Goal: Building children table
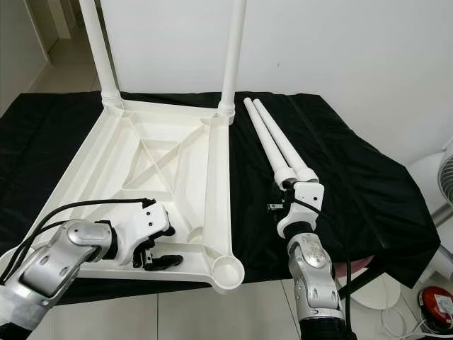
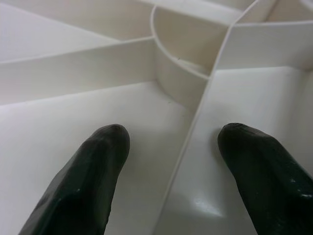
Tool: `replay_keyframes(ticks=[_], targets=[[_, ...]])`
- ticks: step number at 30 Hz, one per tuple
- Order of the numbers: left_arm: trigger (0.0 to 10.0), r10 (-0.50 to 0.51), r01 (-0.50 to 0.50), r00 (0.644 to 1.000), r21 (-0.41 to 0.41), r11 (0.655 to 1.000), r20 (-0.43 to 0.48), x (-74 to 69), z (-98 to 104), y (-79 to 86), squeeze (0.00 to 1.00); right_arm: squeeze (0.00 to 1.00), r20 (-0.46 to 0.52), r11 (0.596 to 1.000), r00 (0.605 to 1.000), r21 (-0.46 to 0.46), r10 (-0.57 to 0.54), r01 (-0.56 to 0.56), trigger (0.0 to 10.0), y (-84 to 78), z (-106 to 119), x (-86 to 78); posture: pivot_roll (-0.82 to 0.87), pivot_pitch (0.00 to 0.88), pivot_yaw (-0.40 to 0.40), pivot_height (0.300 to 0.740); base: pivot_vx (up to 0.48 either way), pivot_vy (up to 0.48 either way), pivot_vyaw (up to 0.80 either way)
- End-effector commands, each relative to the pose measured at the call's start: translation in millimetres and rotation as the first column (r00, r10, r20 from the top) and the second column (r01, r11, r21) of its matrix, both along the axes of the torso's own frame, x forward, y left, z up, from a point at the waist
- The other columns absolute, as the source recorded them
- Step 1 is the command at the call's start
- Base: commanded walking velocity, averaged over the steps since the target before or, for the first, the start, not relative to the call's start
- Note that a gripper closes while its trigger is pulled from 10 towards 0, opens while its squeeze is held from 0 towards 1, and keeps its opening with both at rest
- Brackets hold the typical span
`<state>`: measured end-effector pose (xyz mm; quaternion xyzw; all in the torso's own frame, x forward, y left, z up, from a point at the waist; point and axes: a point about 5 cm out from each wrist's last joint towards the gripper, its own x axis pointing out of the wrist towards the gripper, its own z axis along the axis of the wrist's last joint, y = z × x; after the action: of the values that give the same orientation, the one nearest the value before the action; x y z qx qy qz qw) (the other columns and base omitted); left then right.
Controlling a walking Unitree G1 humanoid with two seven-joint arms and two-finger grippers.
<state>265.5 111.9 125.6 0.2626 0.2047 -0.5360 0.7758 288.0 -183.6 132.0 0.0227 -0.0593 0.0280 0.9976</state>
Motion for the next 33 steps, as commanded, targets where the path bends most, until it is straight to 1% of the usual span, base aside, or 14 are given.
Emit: replay_keyframes(ticks=[1, 2, 3, 4, 7, 11, 13, 15, 19, 22, 25, 30, 31, 33], targets=[[10.0, 0.160, -0.164, 0.980, 0.020, 0.986, 0.121, 9.7, -1, 3.1, 0.00, 0.00, -0.007, 1.000, 1.000, 0.000, -0.001, 0.001, 10.0, -1.1, -2, 0.7, -0.05, 0.000, -0.051, 0.740, 0.000, 0.000, 0.00], [10.0, 0.182, -0.184, 0.975, 0.007, 0.983, 0.124, 12.2, 1, 1.8, 0.00, 0.00, -0.008, 1.000, 1.000, 0.000, 0.000, 0.000, 10.0, -0.9, -2, 0.5, -0.04, 0.000, -0.051, 0.740, 0.000, 0.000, 0.00], [10.0, 0.252, -0.252, 0.960, -0.013, 0.968, 0.125, 20.0, 2, -0.4, 0.00, 0.00, -0.009, 1.000, 1.000, 0.002, 0.003, -0.002, 10.0, 0.4, -3, 0.1, -0.04, 0.000, -0.050, 0.740, 0.000, 0.000, 0.00], [10.0, 0.281, -0.280, 0.951, -0.025, 0.960, 0.127, 23.5, 3, -1.7, 0.00, 0.00, -0.010, 1.000, 1.000, 0.003, 0.004, -0.004, 10.0, 1.0, -4, 0.1, -0.04, 0.000, -0.050, 0.740, 0.000, 0.000, 0.00], [10.0, 0.310, -0.307, 0.942, -0.040, 0.951, 0.128, 27.1, 3, -3.1, 0.00, 0.00, -0.010, 1.000, 1.000, 0.005, 0.004, -0.004, 10.0, 1.5, -4, 0.2, -0.04, 0.000, -0.050, 0.740, 0.000, 0.000, 0.00], [10.0, 0.443, -0.435, 0.886, -0.087, 0.896, 0.136, 45.9, 4, -9.3, 0.00, 0.00, -0.006, 1.000, 1.000, 0.015, 0.007, -0.007, 10.0, 5.1, -3, 2.3, -0.04, 0.000, -0.048, 0.740, 0.000, 0.000, 0.00], [10.0, 0.462, -0.453, 0.876, -0.091, 0.887, 0.138, 48.8, 5, -10.1, 0.00, 0.00, -0.005, 1.000, 1.000, 0.018, 0.008, -0.008, 10.0, 5.9, -3, 2.5, -0.04, 0.000, -0.048, 0.740, 0.000, 0.000, 0.00], [10.0, 0.502, -0.492, 0.856, -0.100, 0.865, 0.122, 53.2, 5, -11.0, 0.00, 0.00, -0.003, 1.000, 1.000, 0.020, 0.007, -0.006, 10.0, 6.7, -2, 2.8, -0.05, 0.000, -0.045, 0.740, 0.000, 0.000, 0.00], [10.0, 0.528, -0.519, 0.843, -0.102, 0.849, 0.105, 54.5, 4, -10.5, 0.00, 0.00, 0.000, 1.000, 1.000, 0.025, 0.001, -0.001, 10.0, 6.4, -2, 2.6, -0.05, 0.000, -0.041, 0.740, 0.000, 0.000, 0.00], [10.0, 0.555, -0.549, 0.827, -0.081, 0.832, 0.088, 54.0, 2, -5.1, 0.00, 0.00, -0.001, 1.000, 1.000, 0.026, -0.010, 0.010, 10.0, 4.0, -2, 1.3, -0.05, 0.000, -0.038, 0.740, 0.000, 0.000, 0.00], [10.0, 0.559, -0.555, 0.824, -0.072, 0.829, 0.092, 53.6, 1, -2.1, 0.00, 0.00, -0.002, 1.000, 1.000, 0.025, -0.012, 0.012, 10.0, 3.1, -3, 0.8, -0.05, 0.000, -0.038, 0.740, 0.000, 0.000, 0.00], [10.0, 0.535, -0.534, 0.839, -0.035, 0.845, 0.102, 49.6, 0, 2.9, 0.00, 0.00, -0.004, 1.000, 1.000, 0.022, -0.015, 0.015, 10.0, 1.9, -3, 0.5, -0.05, 0.000, -0.040, 0.740, 0.000, 0.000, 0.00], [10.0, 0.511, -0.514, 0.853, -0.003, 0.858, 0.105, 45.0, -3, 6.0, 0.00, 0.00, -0.004, 1.000, 1.000, 0.020, -0.016, 0.016, 10.0, 1.3, -2, 0.4, -0.05, 0.000, -0.044, 0.740, 0.000, 0.000, 0.00], [10.0, 0.508, -0.514, 0.855, 0.046, 0.856, 0.108, 38.6, -6, 14.0, 0.00, 0.00, -0.004, 1.000, 1.000, 0.019, -0.016, 0.016, 10.0, 0.4, -2, 0.7, -0.04, 0.000, -0.048, 0.740, 0.000, 0.000, 0.00]])
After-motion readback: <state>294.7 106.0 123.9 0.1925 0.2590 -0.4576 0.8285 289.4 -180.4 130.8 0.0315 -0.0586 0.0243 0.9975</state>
